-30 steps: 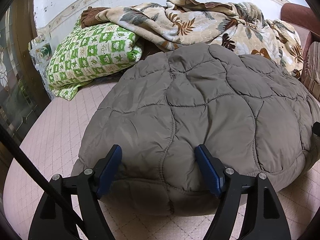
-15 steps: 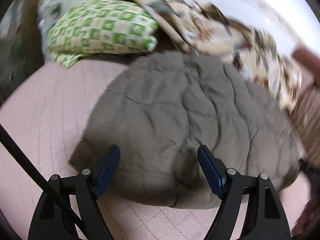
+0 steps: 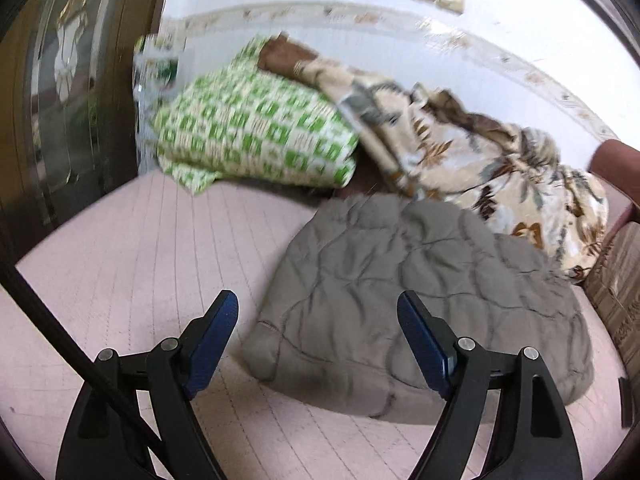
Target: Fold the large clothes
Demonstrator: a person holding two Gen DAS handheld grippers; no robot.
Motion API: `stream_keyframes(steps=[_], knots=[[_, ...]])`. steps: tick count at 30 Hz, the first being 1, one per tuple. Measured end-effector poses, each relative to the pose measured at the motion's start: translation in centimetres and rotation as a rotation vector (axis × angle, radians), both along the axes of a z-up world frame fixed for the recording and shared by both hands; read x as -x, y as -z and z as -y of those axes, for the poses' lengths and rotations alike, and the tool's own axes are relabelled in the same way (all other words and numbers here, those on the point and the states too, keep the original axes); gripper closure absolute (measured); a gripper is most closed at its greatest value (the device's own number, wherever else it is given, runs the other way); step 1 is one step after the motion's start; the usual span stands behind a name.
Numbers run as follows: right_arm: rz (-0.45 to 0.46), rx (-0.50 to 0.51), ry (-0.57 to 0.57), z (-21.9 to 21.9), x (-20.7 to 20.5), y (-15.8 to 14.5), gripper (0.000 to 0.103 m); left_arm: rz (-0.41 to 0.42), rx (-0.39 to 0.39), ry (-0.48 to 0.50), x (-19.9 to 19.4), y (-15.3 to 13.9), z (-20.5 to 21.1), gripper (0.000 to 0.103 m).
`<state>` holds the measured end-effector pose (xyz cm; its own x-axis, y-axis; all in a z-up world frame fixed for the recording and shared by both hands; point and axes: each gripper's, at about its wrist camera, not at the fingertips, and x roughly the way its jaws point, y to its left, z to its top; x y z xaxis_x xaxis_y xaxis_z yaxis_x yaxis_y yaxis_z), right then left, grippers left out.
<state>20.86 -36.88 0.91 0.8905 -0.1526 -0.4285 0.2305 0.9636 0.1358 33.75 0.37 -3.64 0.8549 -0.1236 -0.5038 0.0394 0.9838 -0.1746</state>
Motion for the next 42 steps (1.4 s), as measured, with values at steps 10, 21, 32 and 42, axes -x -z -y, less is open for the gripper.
stream_keyframes(steps=[10,21,32,42], knots=[[0.136,0.085,-0.028,-8.6,10.1,-3.7,0.013,0.089,-0.101,0.057,13.8,-3.3,3.0,0.015],[0.079,0.088,-0.071,-13.9,18.0,-2.7,0.012,0.085,-0.197,0.131,24.5,-2.9,3.1,0.014],[0.048,0.116,-0.102,-15.9,19.9,-2.3,0.011,0.060,-0.209,0.146,26.3,-2.6,2.8,0.012],[0.043,0.115,-0.108,-16.3,19.9,-2.4,0.011,0.054,-0.209,0.145,26.1,-2.5,2.6,0.012]])
